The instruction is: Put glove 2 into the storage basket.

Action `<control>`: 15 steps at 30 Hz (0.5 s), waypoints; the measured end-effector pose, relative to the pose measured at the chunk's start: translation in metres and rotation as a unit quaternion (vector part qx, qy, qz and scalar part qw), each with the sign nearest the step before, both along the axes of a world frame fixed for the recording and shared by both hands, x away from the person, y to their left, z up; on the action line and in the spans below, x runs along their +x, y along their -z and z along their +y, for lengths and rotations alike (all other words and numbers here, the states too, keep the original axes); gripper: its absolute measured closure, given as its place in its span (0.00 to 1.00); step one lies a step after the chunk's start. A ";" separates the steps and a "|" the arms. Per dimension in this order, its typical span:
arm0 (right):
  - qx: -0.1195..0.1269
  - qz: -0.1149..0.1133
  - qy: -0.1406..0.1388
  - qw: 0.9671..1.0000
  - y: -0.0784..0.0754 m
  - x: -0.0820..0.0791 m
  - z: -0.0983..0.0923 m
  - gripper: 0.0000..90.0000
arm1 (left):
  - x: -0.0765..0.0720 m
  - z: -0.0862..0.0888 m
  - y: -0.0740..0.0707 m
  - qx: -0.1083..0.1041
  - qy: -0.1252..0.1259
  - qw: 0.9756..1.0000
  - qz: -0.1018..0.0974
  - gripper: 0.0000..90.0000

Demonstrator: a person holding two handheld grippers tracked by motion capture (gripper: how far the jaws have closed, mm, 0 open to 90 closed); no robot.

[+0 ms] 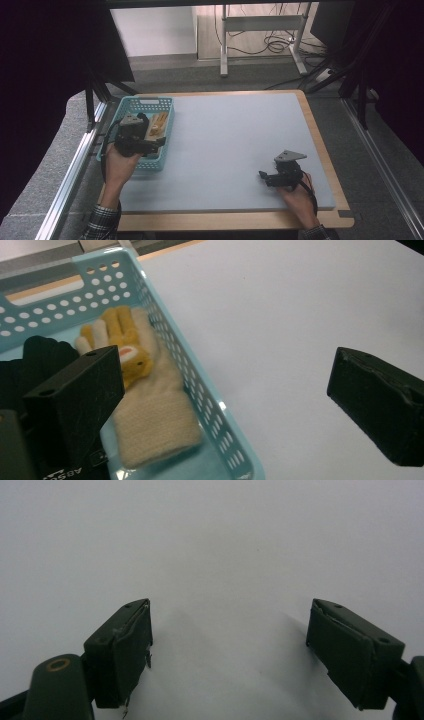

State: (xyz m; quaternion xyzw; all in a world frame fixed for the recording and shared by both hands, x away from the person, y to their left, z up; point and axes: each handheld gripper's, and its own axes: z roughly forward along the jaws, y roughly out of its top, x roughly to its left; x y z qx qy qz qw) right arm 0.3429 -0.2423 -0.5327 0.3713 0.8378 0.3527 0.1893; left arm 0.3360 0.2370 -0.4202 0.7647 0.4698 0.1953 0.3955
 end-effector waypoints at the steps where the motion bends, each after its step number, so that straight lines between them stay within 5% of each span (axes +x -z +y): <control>1: 0.000 0.000 0.000 1.000 0.000 0.000 0.000 0.20 | -0.001 -0.001 0.000 0.002 0.001 1.000 0.001 0.02; 15: 0.000 0.001 0.000 1.000 0.000 0.000 0.000 0.20 | -0.005 -0.022 0.005 -0.002 0.024 1.000 0.000 0.02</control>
